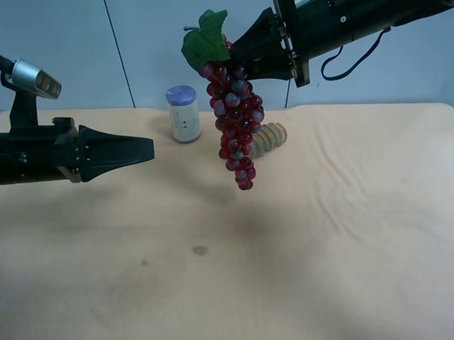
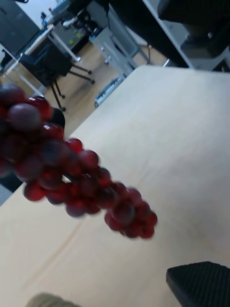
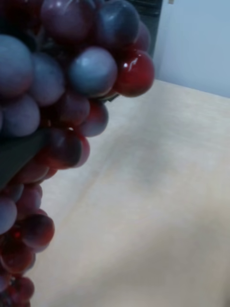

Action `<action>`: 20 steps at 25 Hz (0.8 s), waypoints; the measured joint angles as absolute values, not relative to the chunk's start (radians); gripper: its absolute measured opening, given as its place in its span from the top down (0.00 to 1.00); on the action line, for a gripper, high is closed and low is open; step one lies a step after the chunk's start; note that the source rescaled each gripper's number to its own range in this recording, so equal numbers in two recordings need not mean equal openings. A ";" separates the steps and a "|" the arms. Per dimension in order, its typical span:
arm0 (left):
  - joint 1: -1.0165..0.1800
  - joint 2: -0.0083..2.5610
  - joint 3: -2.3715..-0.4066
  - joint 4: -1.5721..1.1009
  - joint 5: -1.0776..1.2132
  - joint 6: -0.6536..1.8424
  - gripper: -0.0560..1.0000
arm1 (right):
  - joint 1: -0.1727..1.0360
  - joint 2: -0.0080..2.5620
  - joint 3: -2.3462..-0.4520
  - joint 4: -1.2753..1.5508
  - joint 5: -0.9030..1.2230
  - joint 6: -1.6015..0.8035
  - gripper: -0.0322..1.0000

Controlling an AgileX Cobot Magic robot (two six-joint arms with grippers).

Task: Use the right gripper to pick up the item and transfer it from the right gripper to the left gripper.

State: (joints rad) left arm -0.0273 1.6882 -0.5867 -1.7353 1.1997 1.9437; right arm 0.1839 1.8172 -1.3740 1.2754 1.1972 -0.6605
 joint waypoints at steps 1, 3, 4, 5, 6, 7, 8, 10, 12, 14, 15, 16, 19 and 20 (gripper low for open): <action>-0.047 1.692 -0.602 -1.736 1.202 1.937 0.00 | 0.191 1.817 -1.374 1.275 1.197 -0.660 0.96; -0.095 1.706 -0.627 -1.736 1.203 1.932 0.00 | 0.198 1.817 -1.374 1.276 1.198 -0.660 0.96; -0.114 1.719 -0.640 -1.736 1.204 1.932 0.00 | 0.199 1.817 -1.374 1.276 1.198 -0.660 0.96; -0.134 1.737 -0.650 -1.735 1.204 1.933 0.00 | 0.199 1.817 -1.374 1.277 1.198 -0.660 0.96; -0.149 1.758 -0.664 -1.735 1.204 1.936 0.00 | 0.199 1.817 -1.374 1.277 1.198 -0.659 0.96; -0.163 1.777 -0.678 -1.735 1.204 1.939 0.00 | 0.199 1.817 -1.374 1.277 1.198 -0.659 0.96; -0.172 1.801 -0.693 -1.735 1.204 1.940 0.00 | 0.199 1.817 -1.374 1.277 1.198 -0.659 0.96; -0.190 1.841 -0.723 -1.735 1.203 1.942 0.00 | 0.199 1.817 -1.374 1.277 1.198 -0.658 0.96; -0.203 1.875 -0.752 -1.735 1.203 1.942 0.00 | 0.199 1.817 -1.374 1.277 1.198 -0.653 0.96; -0.215 1.897 -0.779 -1.735 1.203 1.942 0.00 | 0.199 1.817 -1.374 1.277 1.198 -0.651 0.96; -0.220 1.904 -0.792 -1.735 1.203 1.942 0.00 | 0.199 1.817 -1.374 1.277 1.198 -0.651 0.96; -0.227 1.908 -0.803 -1.735 1.203 1.942 0.00 | 0.199 1.817 -1.374 1.277 1.198 -0.651 0.96; -0.252 1.913 -0.840 -1.735 1.203 1.943 0.00 | 0.199 1.817 -1.374 1.282 1.198 -0.651 0.96; -0.258 1.913 -0.850 -1.735 1.203 1.950 0.00 | 0.199 1.817 -1.374 1.282 1.198 -0.651 0.96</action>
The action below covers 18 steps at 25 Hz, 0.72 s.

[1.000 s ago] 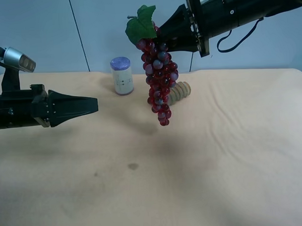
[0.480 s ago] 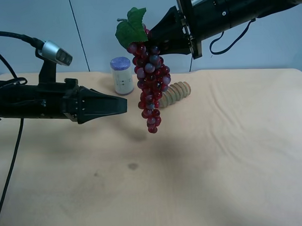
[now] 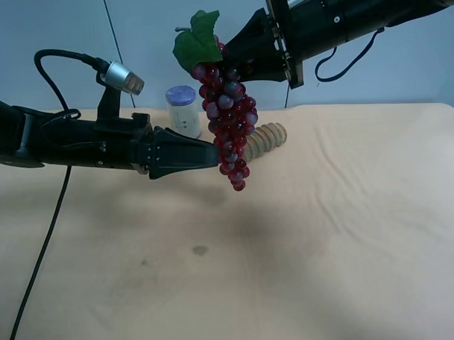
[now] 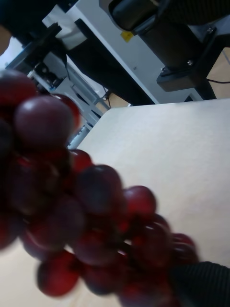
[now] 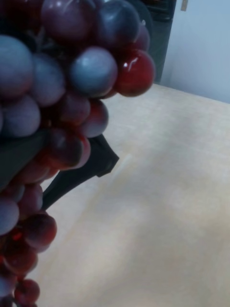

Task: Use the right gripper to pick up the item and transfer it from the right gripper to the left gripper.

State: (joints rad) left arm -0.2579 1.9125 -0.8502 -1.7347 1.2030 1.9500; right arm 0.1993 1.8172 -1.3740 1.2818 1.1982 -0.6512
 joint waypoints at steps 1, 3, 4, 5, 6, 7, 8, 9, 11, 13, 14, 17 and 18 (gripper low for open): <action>-0.258 1.913 -0.850 -1.735 1.203 1.950 0.00 | 0.199 1.817 -1.374 1.282 1.198 -0.651 0.96; -0.261 1.913 -0.871 -1.736 1.204 1.964 0.00 | 0.199 1.817 -1.374 1.282 1.197 -0.651 0.96; -0.261 1.913 -0.877 -1.736 1.204 1.971 0.00 | 0.199 1.817 -1.374 1.282 1.197 -0.651 0.96; -0.261 1.913 -0.883 -1.735 1.204 1.976 0.00 | 0.199 1.817 -1.374 1.282 1.197 -0.651 0.96; -0.261 1.915 -0.888 -1.736 1.203 1.978 0.00 | 0.199 1.817 -1.374 1.282 1.197 -0.651 0.96; -0.261 1.916 -0.895 -1.735 1.204 1.981 0.00 | 0.199 1.817 -1.374 1.282 1.197 -0.651 0.96; -0.261 1.923 -0.900 -1.736 1.204 1.982 0.00 | 0.199 1.817 -1.374 1.282 1.197 -0.651 0.96; -0.261 1.930 -0.906 -1.736 1.204 1.984 0.00 | 0.199 1.817 -1.374 1.282 1.197 -0.651 0.96; -0.261 1.956 -0.918 -1.735 1.204 1.984 0.00 | 0.199 1.817 -1.374 1.282 1.197 -0.651 0.96; -0.261 1.980 -0.934 -1.735 1.203 1.985 0.00 | 0.199 1.817 -1.374 1.282 1.197 -0.651 0.96; -0.261 1.993 -0.944 -1.735 1.203 1.987 0.00 | 0.199 1.817 -1.374 1.282 1.197 -0.651 0.96; -0.261 2.015 -0.963 -1.735 1.203 1.998 0.00 | 0.199 1.817 -1.374 1.282 1.196 -0.651 0.96; -0.261 2.018 -0.969 -1.734 1.203 2.000 0.00 | 0.199 1.817 -1.374 1.282 1.195 -0.651 0.96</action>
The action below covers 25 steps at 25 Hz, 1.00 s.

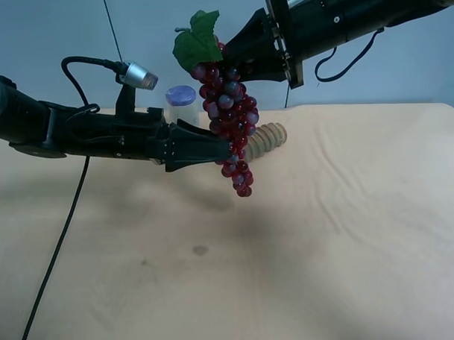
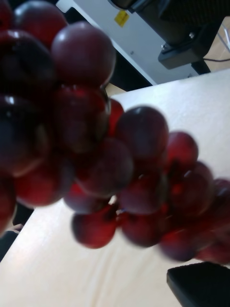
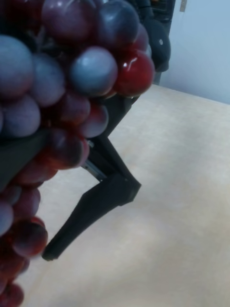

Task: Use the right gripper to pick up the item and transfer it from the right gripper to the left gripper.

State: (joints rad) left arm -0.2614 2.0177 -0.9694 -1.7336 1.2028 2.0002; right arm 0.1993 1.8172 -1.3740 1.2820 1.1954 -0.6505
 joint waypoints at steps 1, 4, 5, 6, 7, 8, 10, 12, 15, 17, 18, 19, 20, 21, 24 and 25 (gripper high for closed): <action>-0.261 2.018 -0.976 -1.734 1.203 2.003 0.00 | 0.199 1.817 -1.374 1.282 1.192 -0.651 0.96; -0.261 2.018 -0.996 -1.735 1.203 2.003 0.00 | 0.199 1.817 -1.374 1.283 1.189 -0.651 0.96; -0.261 2.018 -1.000 -1.735 1.203 2.003 0.00 | 0.199 1.817 -1.374 1.283 1.188 -0.651 0.96; -0.261 2.018 -1.003 -1.735 1.203 2.005 0.00 | 0.199 1.817 -1.374 1.283 1.187 -0.651 0.96; -0.261 2.018 -1.007 -1.735 1.203 2.006 0.00 | 0.199 1.817 -1.374 1.283 1.186 -0.651 0.96; -0.261 2.018 -1.009 -1.735 1.203 2.007 0.00 | 0.199 1.817 -1.374 1.284 1.182 -0.651 0.96; -0.272 2.018 -1.010 -1.735 1.203 2.006 0.00 | 0.199 1.817 -1.374 1.284 1.175 -0.651 0.96; -0.300 2.019 -1.010 -1.735 1.203 2.011 0.00 | 0.199 1.817 -1.374 1.284 1.172 -0.651 0.96; -0.355 2.019 -1.011 -1.735 1.172 2.048 0.00 | 0.199 1.817 -1.374 1.284 1.171 -0.651 0.96; -0.393 2.019 -1.011 -1.735 1.096 2.050 0.00 | 0.200 1.817 -1.374 1.284 1.171 -0.651 0.96; -0.409 2.019 -1.011 -1.734 1.062 2.043 0.00 | 0.200 1.817 -1.374 1.284 1.171 -0.651 0.96; -0.420 2.019 -1.011 -1.734 1.043 2.032 0.00 | 0.200 1.817 -1.374 1.284 1.171 -0.651 0.96; -0.423 2.019 -1.011 -1.734 1.033 2.022 0.00 | 0.200 1.817 -1.374 1.284 1.171 -0.651 0.96; -0.425 2.019 -1.011 -1.734 1.029 2.014 0.00 | 0.200 1.817 -1.374 1.284 1.171 -0.651 0.96; -0.407 2.019 -1.011 -1.734 1.048 2.002 0.00 | 0.201 1.817 -1.374 1.284 1.171 -0.651 0.96; -0.396 2.019 -1.011 -1.734 1.073 2.001 0.00 | 0.201 1.817 -1.374 1.284 1.171 -0.651 0.96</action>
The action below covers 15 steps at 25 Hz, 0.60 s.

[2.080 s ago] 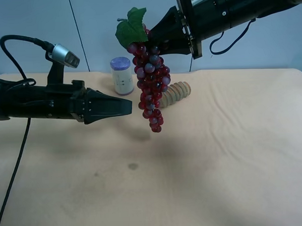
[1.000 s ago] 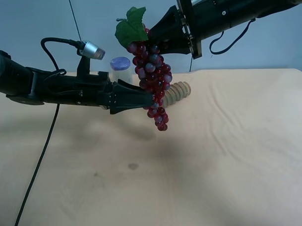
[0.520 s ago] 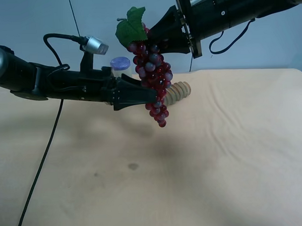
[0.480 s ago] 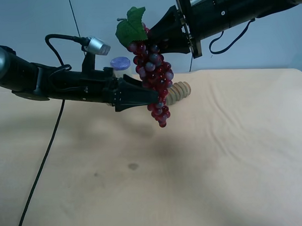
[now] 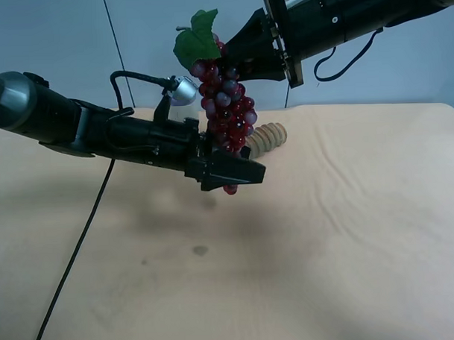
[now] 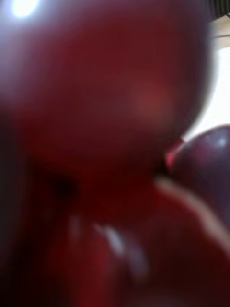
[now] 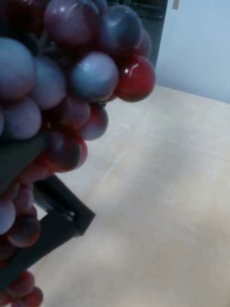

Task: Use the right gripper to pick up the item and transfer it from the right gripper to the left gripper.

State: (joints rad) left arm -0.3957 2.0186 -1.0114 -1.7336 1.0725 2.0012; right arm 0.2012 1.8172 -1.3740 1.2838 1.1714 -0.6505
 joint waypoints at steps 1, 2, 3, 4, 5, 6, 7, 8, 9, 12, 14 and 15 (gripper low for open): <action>-0.383 2.019 -1.011 -1.734 1.098 1.998 0.00 | 0.201 1.817 -1.374 1.284 1.171 -0.651 0.96; -0.371 2.019 -1.013 -1.734 1.132 1.998 0.00 | 0.201 1.817 -1.374 1.284 1.171 -0.651 0.96; -0.356 2.019 -1.016 -1.734 1.164 1.998 0.00 | 0.201 1.817 -1.374 1.284 1.171 -0.651 0.96; -0.342 2.019 -1.024 -1.732 1.180 1.997 0.00 | 0.201 1.817 -1.374 1.284 1.171 -0.651 0.96; -0.331 2.019 -1.034 -1.734 1.189 1.995 0.00 | 0.201 1.817 -1.374 1.284 1.171 -0.651 0.96; -0.323 2.019 -1.045 -1.734 1.191 1.994 0.00 | 0.201 1.817 -1.374 1.284 1.171 -0.651 0.96; -0.318 2.019 -1.053 -1.735 1.193 1.989 0.00 | 0.201 1.817 -1.374 1.284 1.171 -0.651 0.96; -0.317 2.019 -1.062 -1.735 1.196 1.987 0.00 | 0.201 1.817 -1.374 1.284 1.171 -0.651 0.96; -0.317 2.019 -1.068 -1.736 1.197 1.985 0.00 | 0.201 1.817 -1.374 1.284 1.171 -0.651 0.96; -0.341 2.019 -1.070 -1.738 1.197 1.986 0.00 | 0.202 1.817 -1.374 1.284 1.171 -0.651 0.96; -0.364 2.019 -1.070 -1.738 1.197 1.994 0.00 | 0.203 1.817 -1.374 1.284 1.172 -0.651 0.96; -0.378 2.019 -1.070 -1.738 1.196 1.995 0.00 | 0.203 1.817 -1.374 1.284 1.172 -0.651 0.96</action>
